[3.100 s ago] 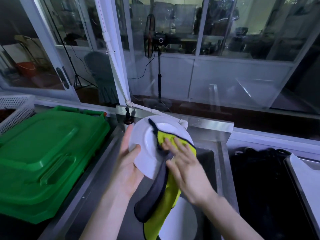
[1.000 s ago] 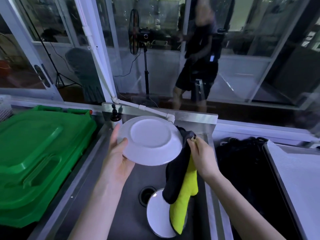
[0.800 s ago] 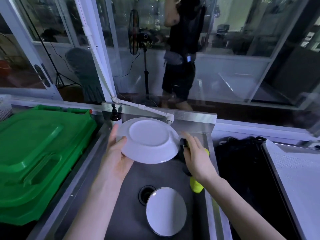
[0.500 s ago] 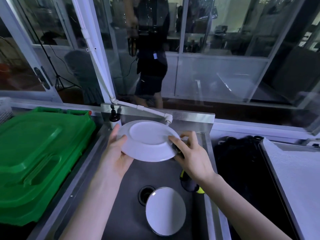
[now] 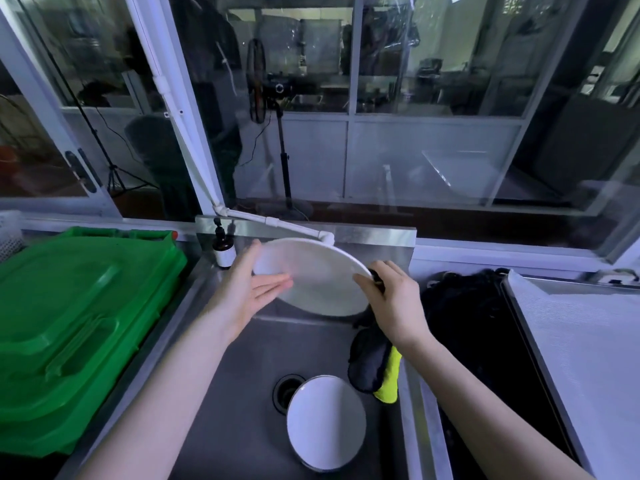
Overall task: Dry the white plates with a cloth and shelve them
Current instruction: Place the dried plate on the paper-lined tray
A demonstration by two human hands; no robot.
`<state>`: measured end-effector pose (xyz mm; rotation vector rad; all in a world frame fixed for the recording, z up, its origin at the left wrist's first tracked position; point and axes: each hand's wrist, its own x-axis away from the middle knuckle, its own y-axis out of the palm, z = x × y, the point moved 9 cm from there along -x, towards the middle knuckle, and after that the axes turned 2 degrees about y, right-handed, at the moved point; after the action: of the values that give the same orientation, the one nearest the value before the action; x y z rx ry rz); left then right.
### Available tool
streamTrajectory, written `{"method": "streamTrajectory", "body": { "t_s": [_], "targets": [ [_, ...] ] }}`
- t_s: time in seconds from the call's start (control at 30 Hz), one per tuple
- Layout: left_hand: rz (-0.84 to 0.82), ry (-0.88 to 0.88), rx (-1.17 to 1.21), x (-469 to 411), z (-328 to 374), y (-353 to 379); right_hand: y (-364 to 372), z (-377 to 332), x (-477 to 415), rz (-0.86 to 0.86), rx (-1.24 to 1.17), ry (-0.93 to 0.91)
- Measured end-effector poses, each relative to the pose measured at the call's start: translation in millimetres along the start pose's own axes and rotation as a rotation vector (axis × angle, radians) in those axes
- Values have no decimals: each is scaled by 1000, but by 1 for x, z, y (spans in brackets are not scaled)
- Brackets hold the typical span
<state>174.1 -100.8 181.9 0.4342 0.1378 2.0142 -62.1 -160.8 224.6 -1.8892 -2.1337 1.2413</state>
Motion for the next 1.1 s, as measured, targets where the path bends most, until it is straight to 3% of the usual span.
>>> {"method": "streamTrajectory", "body": {
  "t_s": [0.1, 0.17, 0.27, 0.4, 0.7, 1.1],
  "targets": [
    [77, 191, -557, 1, 4, -12, -9, 26, 8, -28, -100, 176],
    [117, 272, -732, 3, -1, -16, -13, 43, 18, -54, -245, 316],
    [36, 258, -575, 9, -20, -3, -18, 63, 35, -66, -459, 473],
    [17, 281, -492, 15, -26, 18, -38, 75, 55, -33, -543, 535],
    [-138, 76, -289, 7, -61, 89, -130, 79, 87, 193, -343, 462],
    [-562, -115, -211, 47, -118, 248, -261, 112, 175, 570, -100, 707]
  ]
}}
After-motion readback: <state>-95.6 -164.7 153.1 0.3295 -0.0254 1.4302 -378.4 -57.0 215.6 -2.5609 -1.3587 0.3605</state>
